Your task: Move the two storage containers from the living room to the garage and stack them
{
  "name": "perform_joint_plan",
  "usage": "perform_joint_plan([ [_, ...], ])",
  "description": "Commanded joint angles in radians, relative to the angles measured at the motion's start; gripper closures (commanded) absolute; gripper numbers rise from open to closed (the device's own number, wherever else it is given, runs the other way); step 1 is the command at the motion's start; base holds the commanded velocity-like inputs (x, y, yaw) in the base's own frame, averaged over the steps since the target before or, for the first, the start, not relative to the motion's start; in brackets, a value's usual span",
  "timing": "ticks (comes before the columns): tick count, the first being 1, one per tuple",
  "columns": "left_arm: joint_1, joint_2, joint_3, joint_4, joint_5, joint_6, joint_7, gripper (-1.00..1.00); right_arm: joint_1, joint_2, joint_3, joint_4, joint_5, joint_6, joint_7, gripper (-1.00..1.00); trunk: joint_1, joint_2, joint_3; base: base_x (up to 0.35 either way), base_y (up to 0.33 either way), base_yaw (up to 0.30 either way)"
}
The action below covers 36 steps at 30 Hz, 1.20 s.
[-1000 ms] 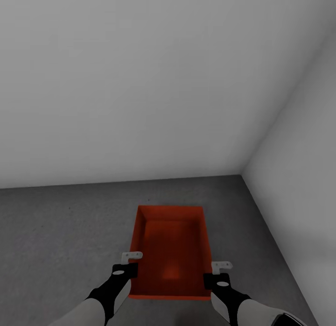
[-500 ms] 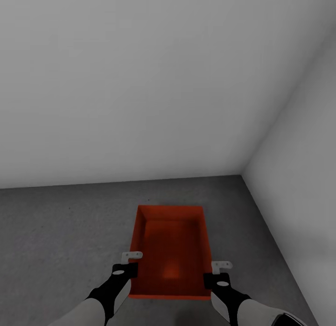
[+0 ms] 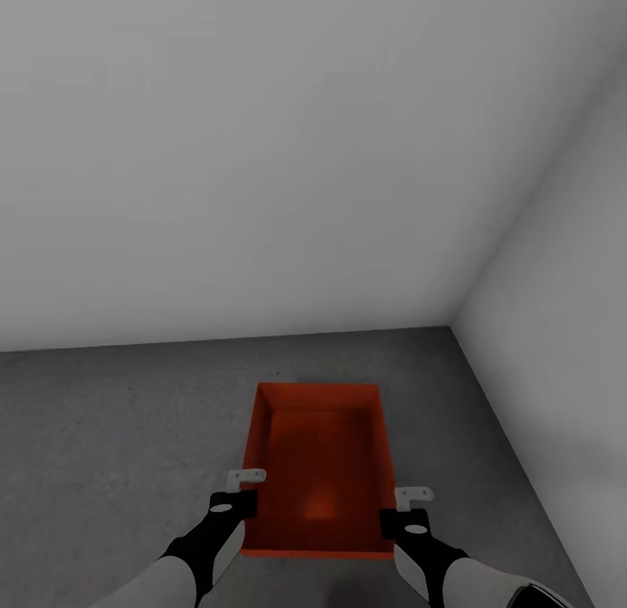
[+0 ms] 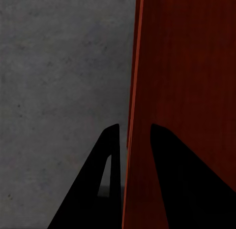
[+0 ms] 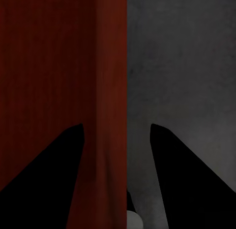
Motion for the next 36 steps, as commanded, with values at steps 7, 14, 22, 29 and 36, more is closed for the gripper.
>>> perform_joint_plan([
  [7,0.0,0.001,0.02,-0.062,-0.016,0.007,0.006,1.0,0.0,0.0,-0.002,0.035,-0.02,-0.004,-0.002,1.0,0.0,-0.001,-0.001,0.083,0.0,0.0],
  [14,0.0,0.001,0.021,-0.063,-0.017,0.007,0.006,1.0,0.0,0.0,-0.002,0.035,-0.02,-0.004,-0.002,1.0,0.0,-0.001,-0.001,0.246,0.0,0.0],
  [22,0.0,0.001,0.021,-0.062,-0.017,0.007,0.006,1.0,0.0,0.0,-0.002,0.035,-0.02,-0.004,-0.001,1.0,0.0,-0.001,-0.001,0.025,0.0,0.0],
  [29,0.0,0.001,0.02,-0.062,-0.017,0.007,0.006,1.0,0.0,0.0,-0.002,0.035,-0.02,-0.004,-0.002,1.0,0.0,-0.001,-0.001,0.001,0.0,0.0],
  [36,0.0,0.001,0.02,-0.062,-0.015,0.007,0.006,1.0,0.0,0.0,-0.002,0.035,-0.02,-0.004,-0.002,1.0,0.0,-0.001,-0.001,0.0,0.0,0.0],
])
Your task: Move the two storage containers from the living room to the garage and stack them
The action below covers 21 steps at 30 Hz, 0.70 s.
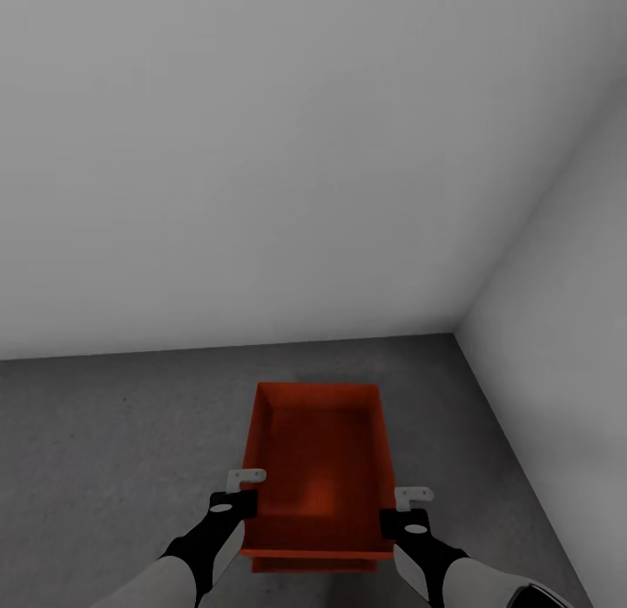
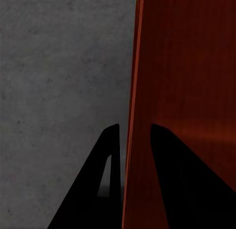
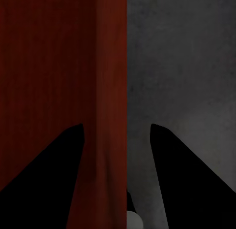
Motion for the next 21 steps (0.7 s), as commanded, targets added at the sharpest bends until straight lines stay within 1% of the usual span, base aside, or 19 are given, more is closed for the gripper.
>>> perform_joint_plan([
  [1,0.0,0.0,0.02,-0.062,-0.016,0.007,0.006,1.0,0.0,0.0,-0.002,0.036,-0.02,-0.004,-0.002,1.0,0.0,-0.001,-0.001,0.0,0.0,0.0],
  [21,0.0,0.0,0.02,-0.062,-0.016,0.007,0.005,1.0,0.0,0.001,-0.002,0.036,-0.02,-0.004,-0.001,1.0,0.0,-0.001,-0.001,0.0,0.0,0.0],
])
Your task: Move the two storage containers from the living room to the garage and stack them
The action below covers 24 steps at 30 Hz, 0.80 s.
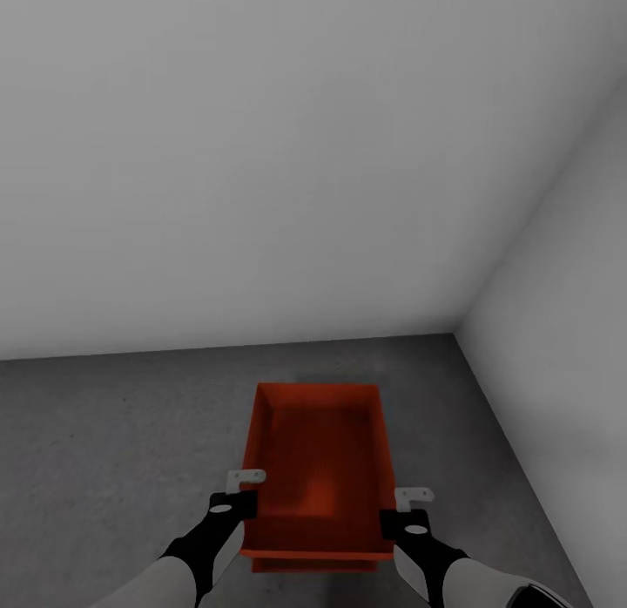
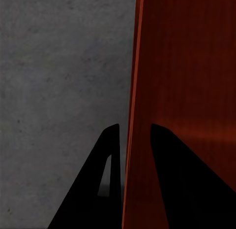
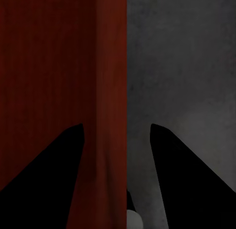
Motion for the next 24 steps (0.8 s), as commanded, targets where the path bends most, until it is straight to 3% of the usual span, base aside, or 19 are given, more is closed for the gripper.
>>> perform_joint_plan([
  [1,0.0,0.0,0.018,-0.065,-0.014,0.007,0.006,1.0,0.0,0.0,0.0,0.032,-0.021,-0.004,-0.002,1.0,0.0,-0.001,-0.001,0.0,0.0,0.0],
  [2,0.0,0.005,0.007,-0.006,0.004,0.002,0.007,1.0,-0.002,-0.002,0.007,0.008,-0.012,-0.002,-0.003,1.0,0.0,-0.001,-0.001,0.0,0.0,0.0],
  [12,0.0,0.009,0.006,-0.004,0.013,0.002,-0.002,1.0,-0.002,-0.005,0.007,0.021,-0.011,-0.008,0.005,1.0,0.0,-0.001,-0.001,0.0,0.0,0.0],
  [18,0.0,0.009,-0.032,-0.009,0.051,0.002,0.009,1.0,-0.002,-0.008,0.008,0.021,-0.009,-0.015,0.01,1.0,0.0,-0.001,-0.001,0.0,0.0,0.0],
  [24,0.0,0.009,-0.056,-0.018,0.059,0.004,0.01,1.0,-0.002,-0.008,0.006,0.021,-0.008,-0.021,0.013,1.0,0.0,-0.001,-0.001,0.0,0.0,0.0],
])
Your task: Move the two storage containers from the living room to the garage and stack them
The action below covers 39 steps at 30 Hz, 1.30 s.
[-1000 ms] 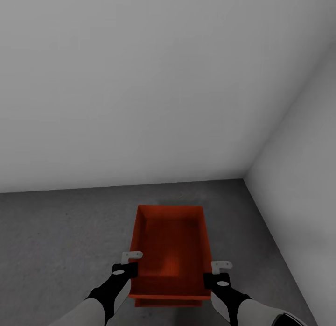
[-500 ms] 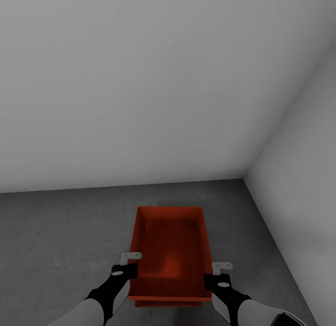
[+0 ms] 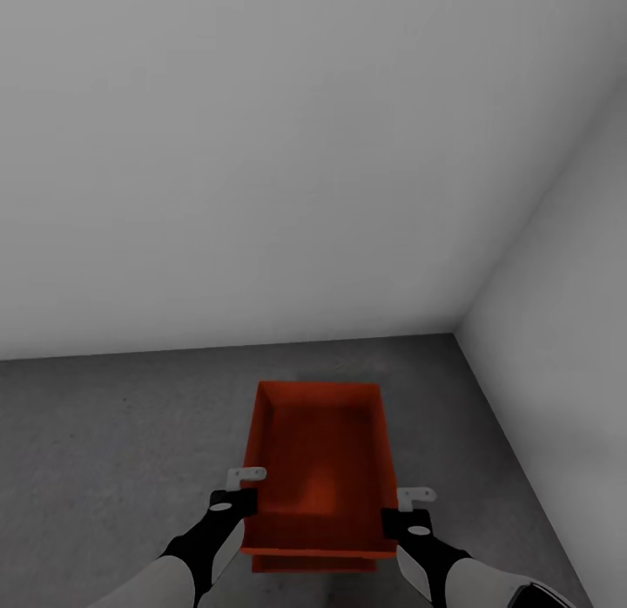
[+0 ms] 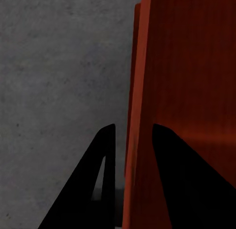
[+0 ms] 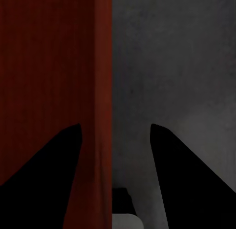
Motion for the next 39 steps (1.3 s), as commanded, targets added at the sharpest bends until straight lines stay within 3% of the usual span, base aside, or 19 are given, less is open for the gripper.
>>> perform_joint_plan([
  [1,-0.001,0.002,0.0,-0.008,0.003,0.008,0.005,1.0,0.001,-0.001,0.014,0.007,-0.009,0.003,-0.008,1.0,0.0,-0.001,-0.001,0.0,0.0,0.0],
  [12,-0.001,0.002,-0.01,-0.017,0.003,0.008,0.006,1.0,0.001,-0.001,0.007,0.007,-0.009,-0.007,-0.007,1.0,0.0,-0.001,-0.001,0.0,0.0,0.0],
  [13,-0.001,0.002,0.06,-0.042,0.003,0.008,0.005,1.0,0.001,-0.001,0.018,0.009,-0.009,0.022,-0.032,1.0,0.0,-0.001,-0.001,0.0,0.0,0.0],
  [39,-0.001,0.001,0.062,-0.043,0.003,0.008,0.006,1.0,0.001,-0.001,0.018,0.009,-0.009,0.021,-0.031,1.0,0.0,-0.001,-0.001,0.0,0.036,0.0],
])
